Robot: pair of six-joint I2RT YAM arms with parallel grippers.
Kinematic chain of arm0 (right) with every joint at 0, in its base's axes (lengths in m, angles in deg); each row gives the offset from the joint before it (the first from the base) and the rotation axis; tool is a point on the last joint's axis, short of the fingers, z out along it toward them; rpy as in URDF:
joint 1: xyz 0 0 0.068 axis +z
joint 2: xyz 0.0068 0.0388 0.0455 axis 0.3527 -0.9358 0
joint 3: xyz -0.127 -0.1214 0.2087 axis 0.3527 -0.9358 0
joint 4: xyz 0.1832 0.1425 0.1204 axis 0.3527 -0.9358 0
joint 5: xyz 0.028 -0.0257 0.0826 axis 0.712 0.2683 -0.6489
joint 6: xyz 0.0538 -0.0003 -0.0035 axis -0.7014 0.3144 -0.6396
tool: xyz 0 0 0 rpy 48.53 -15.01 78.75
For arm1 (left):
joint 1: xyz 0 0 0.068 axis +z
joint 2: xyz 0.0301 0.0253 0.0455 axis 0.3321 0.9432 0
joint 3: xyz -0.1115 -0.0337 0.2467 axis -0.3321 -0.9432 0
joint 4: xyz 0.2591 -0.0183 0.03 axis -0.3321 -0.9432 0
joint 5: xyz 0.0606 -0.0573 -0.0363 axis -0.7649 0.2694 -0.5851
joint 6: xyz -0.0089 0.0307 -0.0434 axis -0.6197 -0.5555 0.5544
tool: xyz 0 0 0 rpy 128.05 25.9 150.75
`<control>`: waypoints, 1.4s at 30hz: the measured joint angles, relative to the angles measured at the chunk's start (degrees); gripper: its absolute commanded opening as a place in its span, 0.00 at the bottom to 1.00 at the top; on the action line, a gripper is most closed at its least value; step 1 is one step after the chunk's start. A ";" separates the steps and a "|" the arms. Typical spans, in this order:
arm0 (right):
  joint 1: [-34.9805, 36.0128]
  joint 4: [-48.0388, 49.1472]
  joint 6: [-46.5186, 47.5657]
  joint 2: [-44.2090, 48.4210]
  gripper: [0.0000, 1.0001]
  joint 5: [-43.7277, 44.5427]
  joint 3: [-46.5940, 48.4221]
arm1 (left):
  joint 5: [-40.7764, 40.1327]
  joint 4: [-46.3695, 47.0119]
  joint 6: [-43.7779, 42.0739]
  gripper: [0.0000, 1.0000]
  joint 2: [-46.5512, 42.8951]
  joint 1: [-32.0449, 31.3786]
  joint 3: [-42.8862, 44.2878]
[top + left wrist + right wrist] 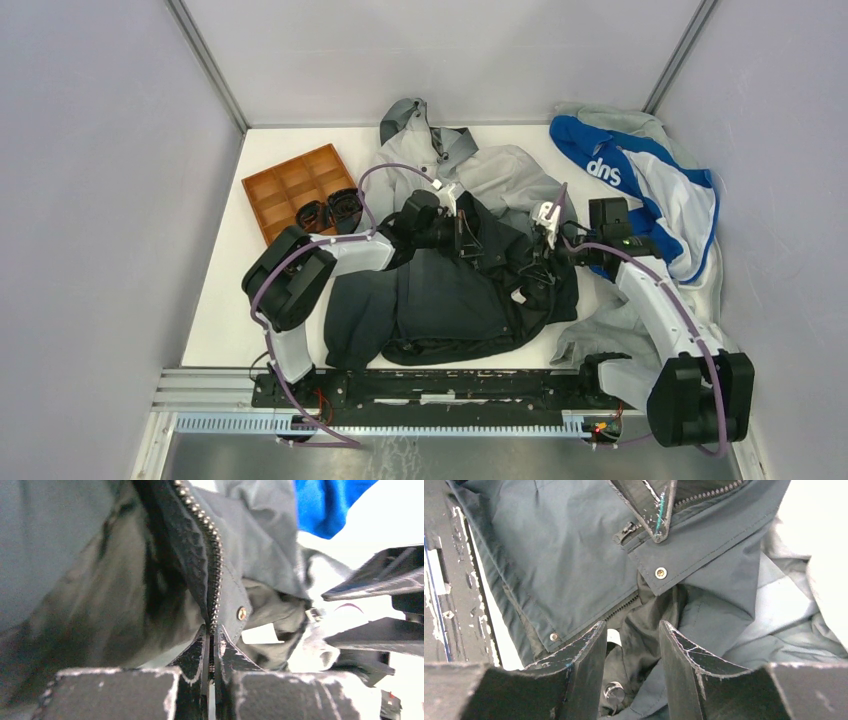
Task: Zip up the jacket
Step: Adjust the jacket at the center of the board.
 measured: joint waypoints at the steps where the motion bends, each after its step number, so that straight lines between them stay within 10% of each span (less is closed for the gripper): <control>1: -0.76 0.22 -0.50 0.28 0.50 -0.33 0.00 | 1.11 1.70 1.57 0.02 0.00 0.00 0.02; 13: -9.35 14.82 -19.58 11.61 0.57 -6.71 -6.73 | 7.56 23.32 23.21 0.02 0.11 0.04 1.99; 21: -9.46 31.15 -30.05 19.87 0.98 -3.50 -19.87 | 6.99 28.92 32.94 0.02 0.11 0.04 3.45; 42: 16.20 63.82 -46.47 15.23 0.98 45.35 -29.35 | 3.96 29.68 38.38 0.02 0.09 -0.76 3.82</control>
